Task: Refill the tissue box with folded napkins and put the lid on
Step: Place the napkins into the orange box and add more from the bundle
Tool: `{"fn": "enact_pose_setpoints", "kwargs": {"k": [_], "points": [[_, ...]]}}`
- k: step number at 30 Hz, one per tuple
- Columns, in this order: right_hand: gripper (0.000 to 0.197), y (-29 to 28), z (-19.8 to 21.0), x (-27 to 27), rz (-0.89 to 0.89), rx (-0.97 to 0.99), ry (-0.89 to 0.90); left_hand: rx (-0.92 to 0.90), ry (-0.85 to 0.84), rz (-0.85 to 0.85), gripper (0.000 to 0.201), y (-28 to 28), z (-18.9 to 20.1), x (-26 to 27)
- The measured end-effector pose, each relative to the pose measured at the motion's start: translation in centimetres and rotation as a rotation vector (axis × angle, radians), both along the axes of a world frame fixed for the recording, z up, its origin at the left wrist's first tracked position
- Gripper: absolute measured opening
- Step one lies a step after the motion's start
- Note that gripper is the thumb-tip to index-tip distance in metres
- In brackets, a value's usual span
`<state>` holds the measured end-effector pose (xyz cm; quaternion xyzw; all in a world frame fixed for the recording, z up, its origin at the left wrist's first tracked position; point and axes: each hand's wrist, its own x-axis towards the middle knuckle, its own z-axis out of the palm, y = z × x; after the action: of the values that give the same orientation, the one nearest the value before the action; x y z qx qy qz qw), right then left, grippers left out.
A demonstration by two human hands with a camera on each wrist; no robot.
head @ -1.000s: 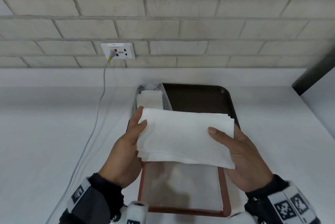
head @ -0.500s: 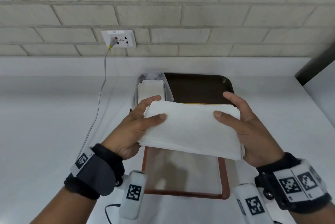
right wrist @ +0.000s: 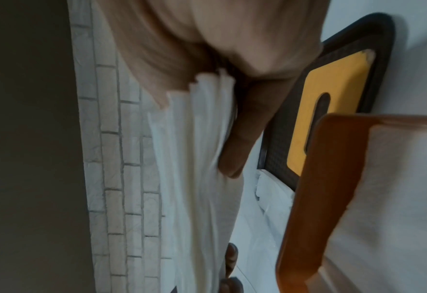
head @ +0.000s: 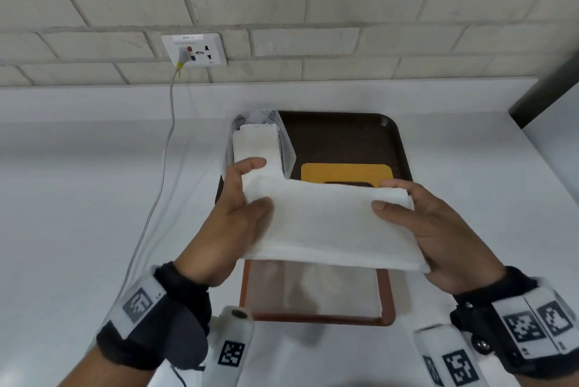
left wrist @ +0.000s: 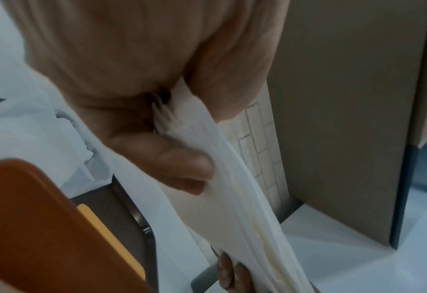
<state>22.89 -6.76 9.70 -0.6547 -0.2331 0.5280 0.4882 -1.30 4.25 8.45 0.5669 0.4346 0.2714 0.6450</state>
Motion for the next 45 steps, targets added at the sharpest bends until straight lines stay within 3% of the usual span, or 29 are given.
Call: {"fn": "enact_pose_setpoints", "kwargs": {"k": [5,8,13,17,24,39,42,45], "points": [[0.042,-1.0,-1.4,-0.8,0.02,-0.103,-0.01,0.108,0.161,-0.134,0.046,-2.1,-0.6,-2.3],[0.056,-1.6,-2.5,-1.3,0.072,-0.127,-0.057,0.331,0.469,-0.142,0.056,-3.0,-1.5,-3.1],[0.05,-1.9,-3.0,-2.0,0.335,-0.18,-0.81,0.483,0.886,-0.08,0.065,-4.1,-2.2,-2.1],[0.05,-1.9,-3.1,-2.5,0.44,-0.217,-1.091,0.642,1.093,-0.115,0.051,-4.1,-2.2,-0.9],[0.036,-1.7,-2.5,-2.9,0.55,-0.246,-1.308,0.97,1.152,-0.268,0.057,-3.3,-4.9,-0.6],[0.042,-1.1,-5.3,-3.4,0.66,-0.205,-1.518,1.031,1.29,-0.349,0.05,-3.6,-5.2,-0.7],[0.048,-1.6,-5.4,-3.6,0.666,-0.153,-1.564,1.011,1.248,-0.31,0.064,-3.9,-3.9,-0.7],[0.046,-2.0,-4.7,-3.7,0.762,0.005,-1.561,1.115,1.108,-0.397,0.043,-4.0,-2.7,-1.0]]}}
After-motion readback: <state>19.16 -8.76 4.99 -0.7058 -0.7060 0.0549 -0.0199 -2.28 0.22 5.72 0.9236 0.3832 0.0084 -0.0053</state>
